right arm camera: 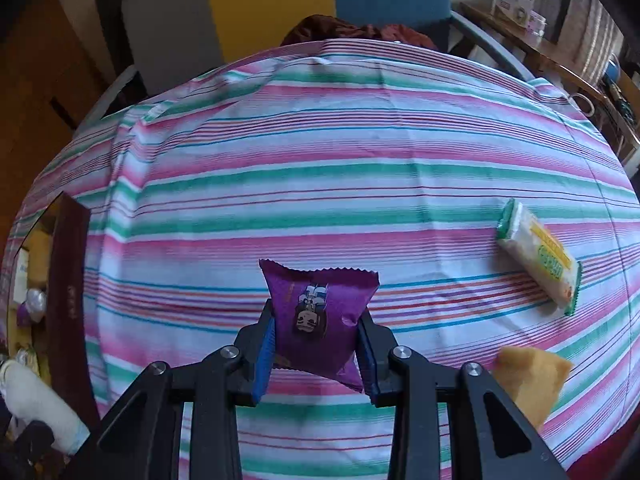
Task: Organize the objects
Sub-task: 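Lift the sock with the left gripper while the right gripper grasps the purple packet, then carry the sock into the tray and open the left gripper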
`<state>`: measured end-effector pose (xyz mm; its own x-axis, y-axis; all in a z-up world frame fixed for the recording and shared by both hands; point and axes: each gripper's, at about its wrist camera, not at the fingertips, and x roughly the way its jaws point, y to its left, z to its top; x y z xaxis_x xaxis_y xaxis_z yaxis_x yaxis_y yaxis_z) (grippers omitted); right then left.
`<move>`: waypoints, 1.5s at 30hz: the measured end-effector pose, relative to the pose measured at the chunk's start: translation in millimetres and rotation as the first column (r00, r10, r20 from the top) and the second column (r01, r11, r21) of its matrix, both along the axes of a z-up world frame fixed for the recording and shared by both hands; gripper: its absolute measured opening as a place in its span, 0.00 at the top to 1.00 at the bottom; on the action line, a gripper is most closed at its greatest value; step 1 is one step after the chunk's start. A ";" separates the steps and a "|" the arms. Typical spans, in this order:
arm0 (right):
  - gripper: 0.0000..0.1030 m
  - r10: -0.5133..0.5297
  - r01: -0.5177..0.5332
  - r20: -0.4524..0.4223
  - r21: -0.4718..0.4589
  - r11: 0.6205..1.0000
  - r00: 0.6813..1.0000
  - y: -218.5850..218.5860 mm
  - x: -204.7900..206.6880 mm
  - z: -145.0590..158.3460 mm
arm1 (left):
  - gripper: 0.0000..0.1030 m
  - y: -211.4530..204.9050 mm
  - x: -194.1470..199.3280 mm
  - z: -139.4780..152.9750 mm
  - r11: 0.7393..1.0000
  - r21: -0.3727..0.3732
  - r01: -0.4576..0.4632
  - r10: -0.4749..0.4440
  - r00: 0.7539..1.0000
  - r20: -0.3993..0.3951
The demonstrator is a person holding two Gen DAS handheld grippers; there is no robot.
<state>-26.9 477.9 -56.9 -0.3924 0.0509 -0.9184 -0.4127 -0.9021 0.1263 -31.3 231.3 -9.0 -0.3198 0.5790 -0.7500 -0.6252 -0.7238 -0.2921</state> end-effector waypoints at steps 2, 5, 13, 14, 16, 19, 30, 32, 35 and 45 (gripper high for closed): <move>0.66 0.036 -0.036 0.002 -0.011 0.999 0.999 -11.8 1.3 -5.6 | 0.47 -8.2 -1.0 2.8 1.000 0.001 -0.021 0.021 1.000 -0.011; 0.66 0.073 -0.073 -0.004 -0.027 0.997 0.997 -25.0 0.7 -12.6 | 0.47 -20.5 -1.7 7.2 0.999 -0.003 -0.050 0.050 0.998 -0.033; 0.66 0.084 -0.085 -0.011 -0.032 0.996 0.996 -24.5 3.9 -22.1 | 0.47 -51.3 -0.7 13.2 0.990 -0.027 -0.140 0.137 0.984 -0.111; 0.66 0.080 -0.080 -0.013 -0.040 0.996 0.997 -23.4 3.9 -22.6 | 0.47 -54.5 -0.6 13.2 0.988 -0.031 -0.149 0.145 0.982 -0.118; 0.66 0.074 -0.075 -0.018 -0.054 0.996 0.997 -21.2 4.6 -22.3 | 0.47 -60.1 -0.3 13.7 0.986 -0.036 -0.162 0.156 0.979 -0.130; 0.66 0.077 -0.078 -0.017 -0.046 0.996 0.997 -22.7 3.6 -22.8 | 0.47 -66.6 0.3 13.8 0.983 -0.046 -0.178 0.169 0.974 -0.154; 0.65 0.092 -0.092 -0.012 -0.028 0.995 0.996 -26.2 -0.2 -27.2 | 0.47 -80.8 2.6 11.2 0.975 -0.056 -0.214 0.204 0.967 -0.150; 0.65 0.095 -0.096 -0.010 -0.023 0.995 0.995 -26.3 0.1 -27.4 | 0.47 -81.9 2.6 10.3 0.975 -0.058 -0.215 0.205 0.968 -0.147; 0.65 0.098 -0.099 -0.009 -0.018 0.995 0.995 -25.9 0.1 -27.5 | 0.47 -85.7 1.0 8.3 0.975 -0.053 -0.217 0.209 0.969 -0.129; 0.64 0.102 -0.102 -0.010 -0.023 0.995 0.995 -23.1 -0.8 -29.0 | 0.47 -123.5 -17.4 6.7 0.962 0.006 -0.271 0.271 0.961 -0.053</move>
<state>-27.7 454.8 -85.9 -0.4021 -0.0114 -0.9155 -0.3177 -0.9360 0.1512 -48.7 107.8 -2.4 -0.5036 0.4644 -0.7285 -0.4197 -0.8686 -0.2635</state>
